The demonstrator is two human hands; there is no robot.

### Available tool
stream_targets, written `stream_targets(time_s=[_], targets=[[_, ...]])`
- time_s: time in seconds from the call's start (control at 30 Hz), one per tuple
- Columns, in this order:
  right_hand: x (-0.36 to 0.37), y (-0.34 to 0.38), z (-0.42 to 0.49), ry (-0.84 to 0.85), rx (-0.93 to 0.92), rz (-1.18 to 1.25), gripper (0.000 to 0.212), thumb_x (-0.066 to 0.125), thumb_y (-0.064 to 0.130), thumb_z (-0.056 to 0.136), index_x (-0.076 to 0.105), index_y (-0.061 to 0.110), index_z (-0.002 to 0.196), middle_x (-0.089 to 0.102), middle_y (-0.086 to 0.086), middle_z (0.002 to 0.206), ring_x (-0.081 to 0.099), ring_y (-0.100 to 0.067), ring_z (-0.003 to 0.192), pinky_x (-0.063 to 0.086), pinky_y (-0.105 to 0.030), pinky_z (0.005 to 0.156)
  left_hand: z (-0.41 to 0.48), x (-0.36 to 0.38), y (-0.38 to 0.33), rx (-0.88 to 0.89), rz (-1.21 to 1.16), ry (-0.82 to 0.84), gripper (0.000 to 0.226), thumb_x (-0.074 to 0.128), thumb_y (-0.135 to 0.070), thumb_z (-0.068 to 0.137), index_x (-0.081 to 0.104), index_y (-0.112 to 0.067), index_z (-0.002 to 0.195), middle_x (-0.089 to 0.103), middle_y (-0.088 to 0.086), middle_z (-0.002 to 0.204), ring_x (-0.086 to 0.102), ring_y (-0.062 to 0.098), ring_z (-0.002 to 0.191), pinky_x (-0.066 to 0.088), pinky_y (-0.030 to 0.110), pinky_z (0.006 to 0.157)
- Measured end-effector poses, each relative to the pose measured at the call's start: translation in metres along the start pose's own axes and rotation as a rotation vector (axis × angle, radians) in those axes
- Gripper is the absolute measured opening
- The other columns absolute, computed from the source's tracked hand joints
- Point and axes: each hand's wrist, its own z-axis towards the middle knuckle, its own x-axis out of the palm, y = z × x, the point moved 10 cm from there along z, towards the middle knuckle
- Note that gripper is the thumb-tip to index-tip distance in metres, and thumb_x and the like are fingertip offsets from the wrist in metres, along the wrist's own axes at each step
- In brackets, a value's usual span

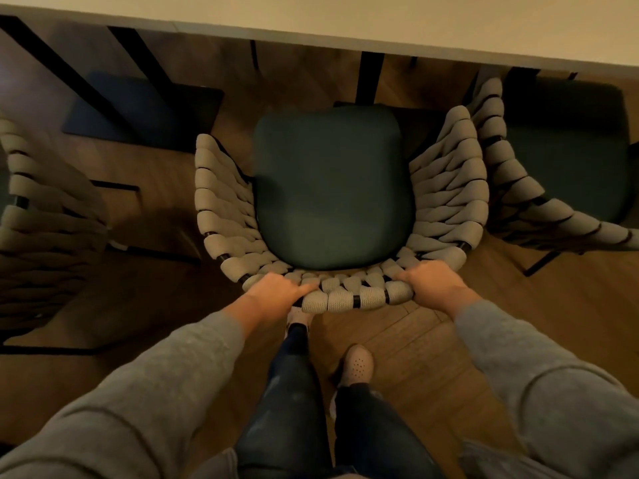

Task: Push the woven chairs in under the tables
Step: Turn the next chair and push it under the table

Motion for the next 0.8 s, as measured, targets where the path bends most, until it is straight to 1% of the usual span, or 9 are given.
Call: stream_targets(time_s=[0.03, 0.07, 0.17, 0.33, 0.4, 0.5, 0.6, 0.73, 0.8], targets=[[-0.004, 0.001, 0.001, -0.012, 0.015, 0.004, 0.035, 0.051, 0.023, 0.094, 0.053, 0.028, 0.128, 0.062, -0.001, 0.118, 0.058, -0.020, 0.109, 0.045, -0.030, 0.085, -0.001, -0.002, 0.003, 0.017, 0.000, 0.002, 0.065, 0.046, -0.021, 0.099, 0.011, -0.028, 0.153, 0.052, 0.006, 0.131, 0.059, 0.024, 0.107, 0.045, 0.033, 0.080], [-0.007, 0.004, 0.002, -0.028, 0.023, 0.009, 0.032, 0.051, 0.023, 0.094, 0.056, 0.028, 0.125, 0.064, 0.001, 0.113, 0.060, -0.019, 0.106, 0.045, -0.030, 0.082, -0.002, -0.002, 0.007, 0.020, -0.004, 0.011, 0.064, 0.045, -0.021, 0.099, 0.012, -0.028, 0.153, 0.053, 0.005, 0.129, 0.059, 0.023, 0.106, 0.046, 0.034, 0.080], [-0.016, 0.012, 0.014, -0.055, 0.039, 0.056, 0.028, 0.052, 0.024, 0.093, 0.059, 0.030, 0.120, 0.067, 0.004, 0.108, 0.062, -0.017, 0.102, 0.047, -0.031, 0.083, -0.001, 0.000, 0.032, 0.030, -0.008, 0.050, 0.062, 0.043, -0.022, 0.100, 0.012, -0.028, 0.153, 0.056, 0.006, 0.125, 0.059, 0.024, 0.105, 0.046, 0.034, 0.082], [-0.031, 0.023, 0.045, -0.047, 0.102, 0.130, 0.031, 0.052, 0.024, 0.095, 0.058, 0.031, 0.124, 0.066, 0.005, 0.111, 0.061, -0.016, 0.105, 0.046, -0.029, 0.086, 0.009, -0.004, 0.081, 0.067, 0.050, 0.083, 0.062, 0.042, -0.017, 0.100, 0.011, -0.028, 0.153, 0.057, 0.007, 0.123, 0.060, 0.023, 0.101, 0.050, 0.035, 0.082], [-0.038, 0.023, 0.060, -0.057, 0.131, 0.156, 0.031, 0.051, 0.025, 0.095, 0.058, 0.031, 0.125, 0.066, 0.004, 0.112, 0.061, -0.016, 0.107, 0.045, -0.029, 0.086, 0.017, -0.011, 0.102, 0.086, 0.074, 0.069, 0.063, 0.044, -0.016, 0.100, 0.011, -0.029, 0.153, 0.059, 0.006, 0.119, 0.061, 0.023, 0.098, 0.050, 0.035, 0.082], [-0.053, 0.019, 0.078, -0.072, 0.158, 0.184, 0.032, 0.051, 0.025, 0.096, 0.057, 0.031, 0.126, 0.065, 0.004, 0.116, 0.060, -0.016, 0.109, 0.045, -0.029, 0.088, 0.029, -0.026, 0.126, 0.109, 0.082, 0.039, 0.064, 0.043, -0.014, 0.100, 0.012, -0.028, 0.153, 0.062, 0.006, 0.112, 0.061, 0.022, 0.094, 0.047, 0.031, 0.078], [-0.064, 0.013, 0.093, -0.061, 0.181, 0.197, 0.033, 0.048, 0.023, 0.097, 0.057, 0.031, 0.127, 0.065, 0.003, 0.117, 0.058, -0.018, 0.110, 0.045, -0.030, 0.089, 0.041, -0.037, 0.145, 0.122, 0.082, 0.025, 0.061, 0.044, -0.015, 0.100, 0.016, -0.027, 0.152, 0.063, 0.006, 0.111, 0.062, 0.021, 0.094, 0.049, 0.032, 0.082], [-0.074, 0.001, 0.110, -0.060, 0.218, 0.218, 0.031, 0.052, 0.028, 0.096, 0.058, 0.032, 0.126, 0.065, 0.005, 0.116, 0.058, -0.016, 0.109, 0.045, -0.031, 0.091, 0.059, -0.048, 0.164, 0.141, 0.094, 0.032, 0.062, 0.045, -0.015, 0.099, 0.015, -0.028, 0.152, 0.063, 0.006, 0.110, 0.062, 0.021, 0.093, 0.049, 0.032, 0.082], [-0.079, -0.004, 0.118, -0.057, 0.224, 0.217, 0.033, 0.050, 0.027, 0.097, 0.056, 0.032, 0.129, 0.065, 0.003, 0.117, 0.058, -0.018, 0.110, 0.045, -0.032, 0.093, 0.068, -0.053, 0.173, 0.148, 0.115, 0.037, 0.062, 0.045, -0.016, 0.100, 0.014, -0.029, 0.152, 0.063, 0.006, 0.109, 0.062, 0.020, 0.090, 0.050, 0.032, 0.081]])
